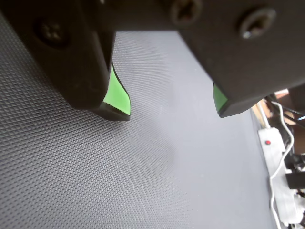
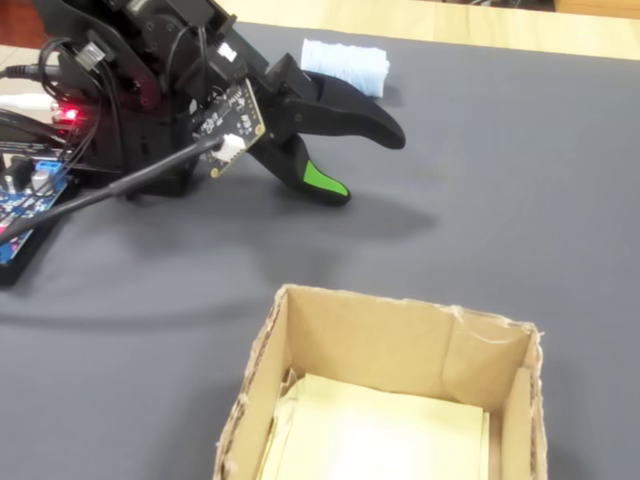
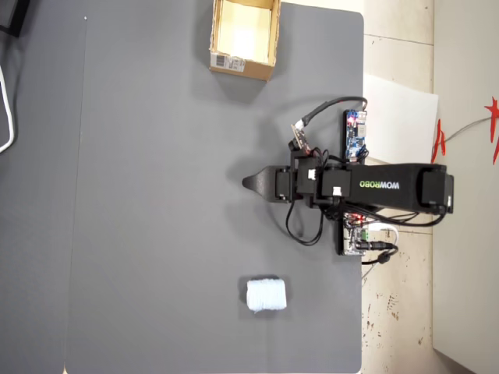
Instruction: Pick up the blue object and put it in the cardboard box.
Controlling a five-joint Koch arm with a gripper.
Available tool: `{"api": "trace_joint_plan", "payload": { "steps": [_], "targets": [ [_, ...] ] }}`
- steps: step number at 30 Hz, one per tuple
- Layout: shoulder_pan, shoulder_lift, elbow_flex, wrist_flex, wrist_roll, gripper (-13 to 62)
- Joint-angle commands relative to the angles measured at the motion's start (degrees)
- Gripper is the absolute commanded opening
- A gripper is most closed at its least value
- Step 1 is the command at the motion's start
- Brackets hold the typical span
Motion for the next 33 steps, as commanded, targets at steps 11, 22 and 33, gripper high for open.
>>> {"api": "trace_joint_plan", "payload": {
  "steps": [11, 22, 33],
  "targets": [
    [0.0, 4.7, 2.0, 6.2, 3.9, 34.0],
    [-1.0, 4.9, -3.1, 18.5, 7.1, 34.1],
    [-2.9, 4.9, -16.3, 39.8, 7.3, 34.1]
  ]
}}
